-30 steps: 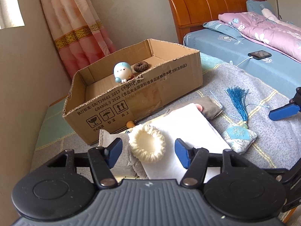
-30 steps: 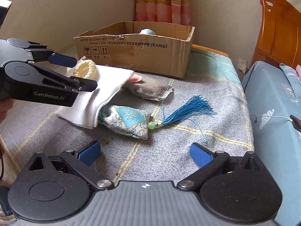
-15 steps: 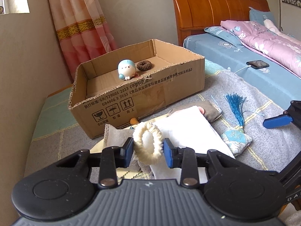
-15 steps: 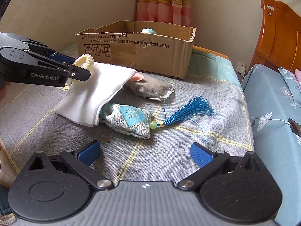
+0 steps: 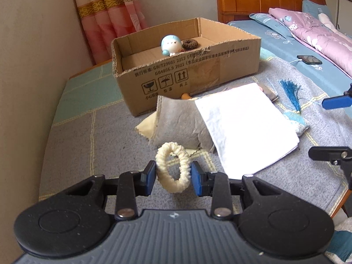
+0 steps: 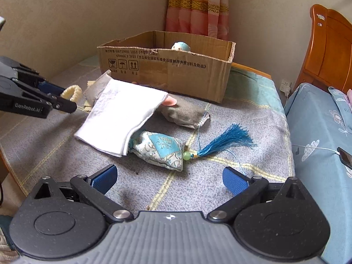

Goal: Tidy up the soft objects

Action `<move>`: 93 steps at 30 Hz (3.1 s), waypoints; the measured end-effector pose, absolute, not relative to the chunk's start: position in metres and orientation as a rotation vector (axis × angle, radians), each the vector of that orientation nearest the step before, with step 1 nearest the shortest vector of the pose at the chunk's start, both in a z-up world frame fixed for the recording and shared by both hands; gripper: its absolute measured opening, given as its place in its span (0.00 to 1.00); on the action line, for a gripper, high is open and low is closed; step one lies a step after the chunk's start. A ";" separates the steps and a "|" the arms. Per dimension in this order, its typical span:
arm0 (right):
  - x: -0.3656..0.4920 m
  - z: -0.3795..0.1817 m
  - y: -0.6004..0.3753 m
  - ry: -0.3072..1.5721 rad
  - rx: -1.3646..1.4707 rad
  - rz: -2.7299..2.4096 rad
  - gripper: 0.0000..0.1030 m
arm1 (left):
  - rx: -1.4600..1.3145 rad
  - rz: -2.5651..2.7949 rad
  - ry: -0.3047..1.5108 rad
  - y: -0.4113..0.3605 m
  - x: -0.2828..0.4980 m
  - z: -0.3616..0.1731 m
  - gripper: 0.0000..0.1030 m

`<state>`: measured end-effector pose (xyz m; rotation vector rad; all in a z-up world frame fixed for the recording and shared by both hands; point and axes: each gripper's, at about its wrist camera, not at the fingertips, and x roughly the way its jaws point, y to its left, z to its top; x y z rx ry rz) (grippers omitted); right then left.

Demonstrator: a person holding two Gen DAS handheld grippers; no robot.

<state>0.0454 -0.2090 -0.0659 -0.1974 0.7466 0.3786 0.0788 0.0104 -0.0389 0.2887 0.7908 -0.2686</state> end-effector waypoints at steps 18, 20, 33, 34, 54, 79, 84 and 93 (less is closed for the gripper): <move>0.093 -0.046 -0.144 0.657 -0.376 0.571 1.00 | 0.207 -0.212 0.809 0.045 0.075 -0.051 0.80; 0.104 -0.045 -0.134 0.657 -0.419 0.613 1.00 | 0.200 -0.215 0.794 0.047 0.074 -0.048 0.80; 0.131 -0.055 -0.119 0.857 -0.446 0.864 1.00 | 0.139 -0.177 0.783 0.061 0.068 -0.043 0.80; 0.125 -0.054 -0.120 0.862 -0.450 0.873 1.00 | 0.139 -0.177 0.785 0.062 0.068 -0.044 0.80; 0.107 -0.064 -0.112 0.828 -0.519 0.754 0.71 | 0.158 -0.219 0.805 0.053 0.074 -0.054 0.79; 0.100 -0.046 -0.121 0.782 -0.465 0.701 0.24 | 0.171 -0.231 0.805 0.047 0.076 -0.046 0.34; 0.095 -0.033 -0.127 0.754 -0.448 0.688 0.24 | 0.184 -0.238 0.779 0.047 0.073 -0.033 0.34; 0.099 -0.003 -0.143 0.689 -0.378 0.655 0.24 | 0.206 -0.299 0.658 0.038 0.093 0.012 0.34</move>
